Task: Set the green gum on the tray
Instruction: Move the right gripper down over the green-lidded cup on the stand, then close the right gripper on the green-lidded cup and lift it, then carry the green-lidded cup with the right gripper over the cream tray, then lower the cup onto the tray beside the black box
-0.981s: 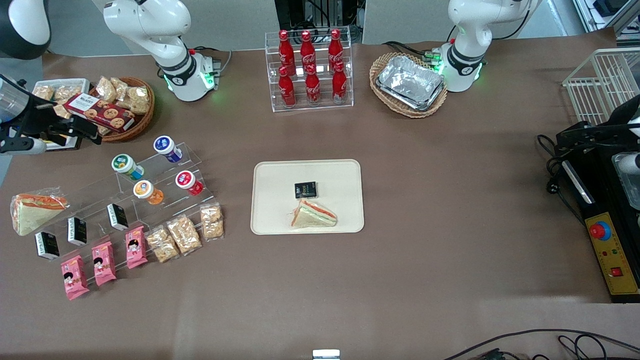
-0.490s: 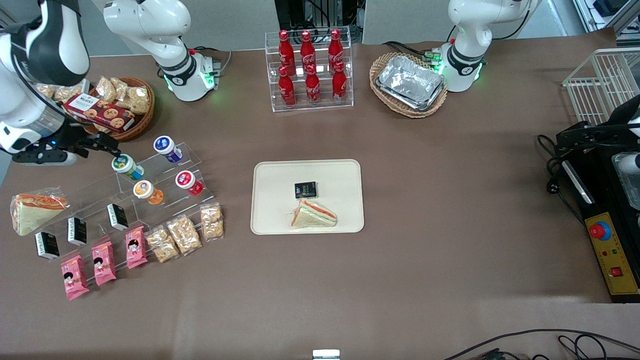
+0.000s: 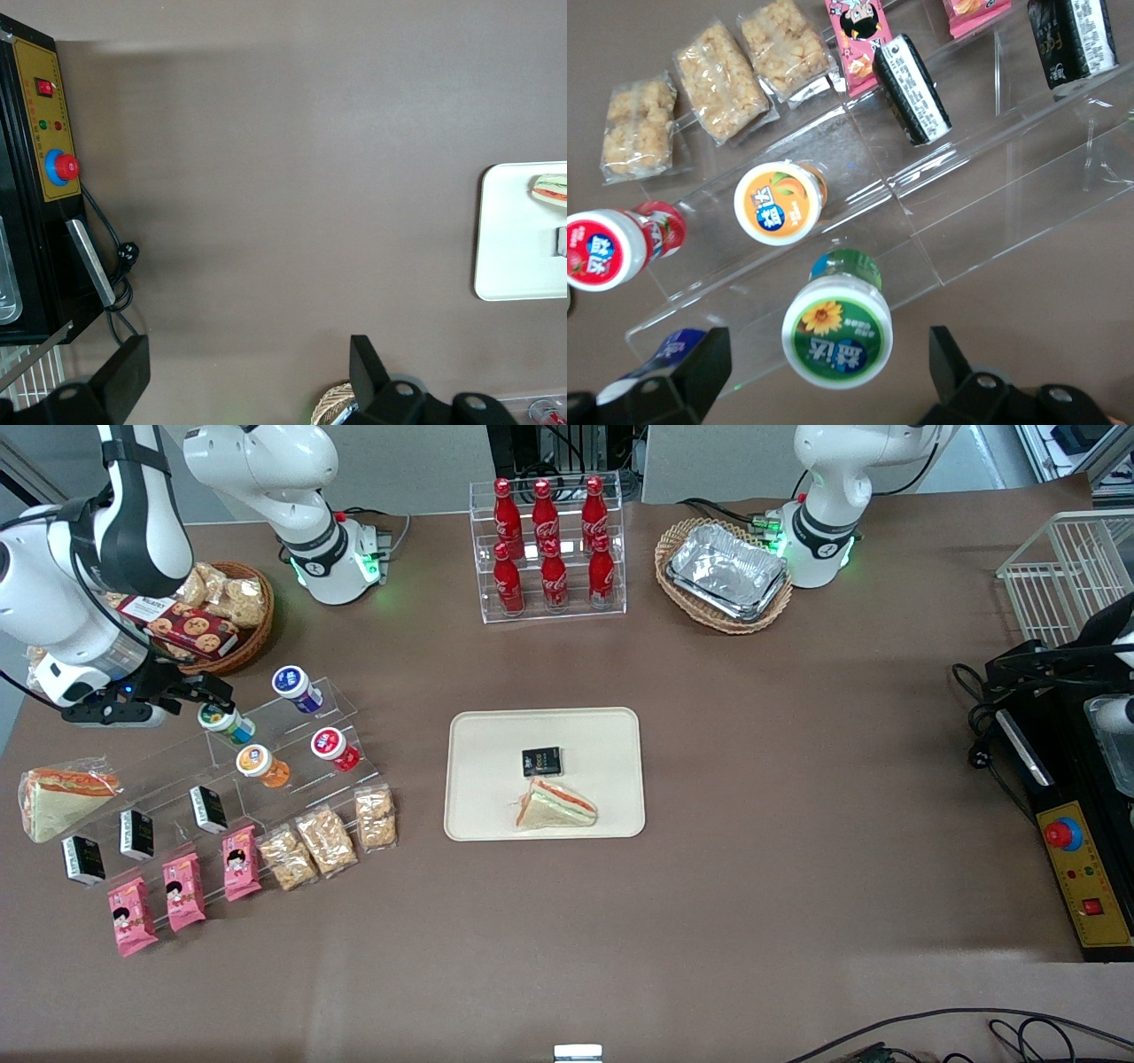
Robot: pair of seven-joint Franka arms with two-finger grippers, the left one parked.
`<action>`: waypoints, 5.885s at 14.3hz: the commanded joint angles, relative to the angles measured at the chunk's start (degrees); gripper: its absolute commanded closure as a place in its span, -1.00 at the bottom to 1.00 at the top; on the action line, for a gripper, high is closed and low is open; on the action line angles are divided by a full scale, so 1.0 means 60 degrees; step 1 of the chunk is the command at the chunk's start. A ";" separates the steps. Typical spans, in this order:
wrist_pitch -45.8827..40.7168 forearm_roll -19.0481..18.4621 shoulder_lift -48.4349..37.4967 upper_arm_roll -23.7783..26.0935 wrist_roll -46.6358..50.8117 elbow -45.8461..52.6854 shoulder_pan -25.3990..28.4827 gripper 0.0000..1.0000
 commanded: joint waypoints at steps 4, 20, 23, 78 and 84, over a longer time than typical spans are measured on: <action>0.0700 -0.0148 0.0644 -0.0003 -0.0071 -0.0254 -0.0027 -0.92; -0.1856 -0.0104 0.0439 0.0070 -0.0351 0.1439 0.0060 0.17; -0.3703 -0.0016 0.0512 0.0216 -0.0262 0.2890 0.0090 0.17; 0.1859 -0.1012 0.6915 0.3527 0.9172 0.4827 0.3577 -0.95; -0.0787 -0.1027 0.6270 0.3060 0.8633 0.6421 0.3459 -0.98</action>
